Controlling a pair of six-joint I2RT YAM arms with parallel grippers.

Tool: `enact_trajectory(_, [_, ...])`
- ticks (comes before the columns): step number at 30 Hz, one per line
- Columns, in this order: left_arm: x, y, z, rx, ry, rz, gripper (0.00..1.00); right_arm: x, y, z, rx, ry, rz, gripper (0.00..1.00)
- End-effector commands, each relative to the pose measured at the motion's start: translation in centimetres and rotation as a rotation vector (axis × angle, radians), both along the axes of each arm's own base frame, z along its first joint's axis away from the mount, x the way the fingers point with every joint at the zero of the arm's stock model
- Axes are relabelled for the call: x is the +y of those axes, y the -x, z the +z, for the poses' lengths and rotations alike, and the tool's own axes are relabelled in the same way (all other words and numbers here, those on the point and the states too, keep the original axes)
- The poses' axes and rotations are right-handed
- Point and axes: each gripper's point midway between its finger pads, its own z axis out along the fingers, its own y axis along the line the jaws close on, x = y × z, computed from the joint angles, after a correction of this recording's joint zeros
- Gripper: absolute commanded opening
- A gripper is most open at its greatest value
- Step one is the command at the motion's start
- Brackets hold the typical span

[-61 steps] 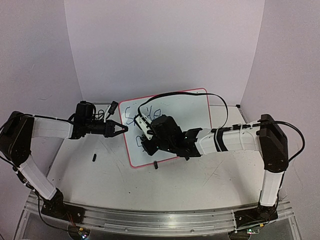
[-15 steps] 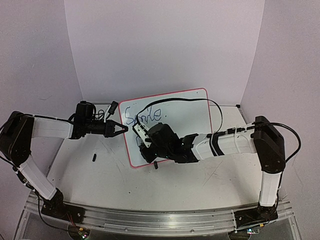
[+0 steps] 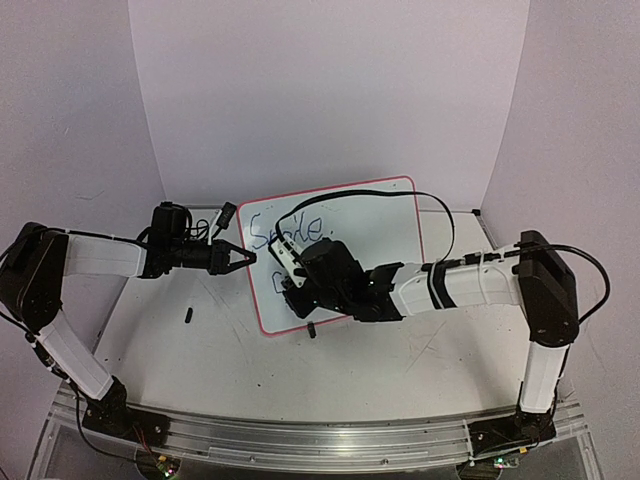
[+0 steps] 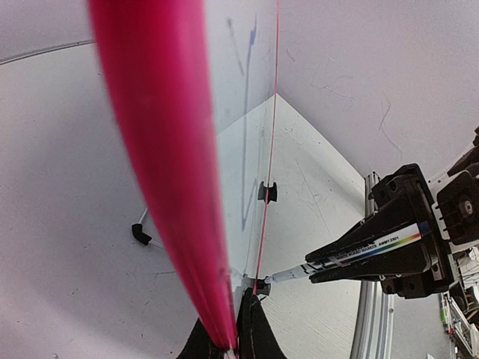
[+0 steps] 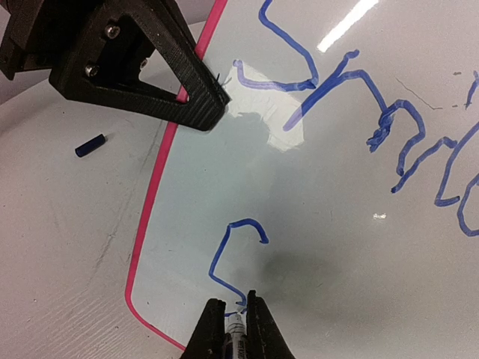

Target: Write a sentence on the whiteboard

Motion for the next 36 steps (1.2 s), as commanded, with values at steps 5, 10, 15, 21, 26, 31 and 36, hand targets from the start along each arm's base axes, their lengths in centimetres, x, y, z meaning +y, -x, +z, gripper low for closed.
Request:
enact_trajectory(5, [1.5,-1.4,-4.6,0.007,-0.183,0.12,0.0,0.8,-1.5,2.7,-0.063,-0.042,-0.011,0.0])
enact_trajectory(10, [1.5,-1.4,-4.6,0.007,-0.183,0.12,0.0,1.0,-2.0,2.7,-0.067,-0.042,-0.011,0.0])
enact_trajectory(15, [1.5,-1.3,-4.5,0.002,-0.182,0.12,0.0,1.0,-2.0,1.5,-0.042,-0.033,-0.008,0.0])
enact_trajectory(21, [1.5,-1.4,-4.6,0.005,-0.182,0.119,0.0,0.7,-1.8,0.6,-0.03,-0.021,-0.014,0.0])
enact_trajectory(26, [1.5,-1.4,-4.6,0.006,-0.183,0.119,0.0,-0.1,-1.9,-0.1,-0.029,0.0,-0.036,0.0])
enact_trajectory(31, [1.5,-1.4,-4.6,0.006,-0.182,0.12,0.0,-0.5,-1.6,-0.4,-0.017,0.002,-0.036,0.0])
enact_trajectory(36, [1.5,-1.4,-4.6,0.005,-0.184,0.121,0.0,-0.6,-1.2,-1.0,0.004,0.001,-0.029,0.0])
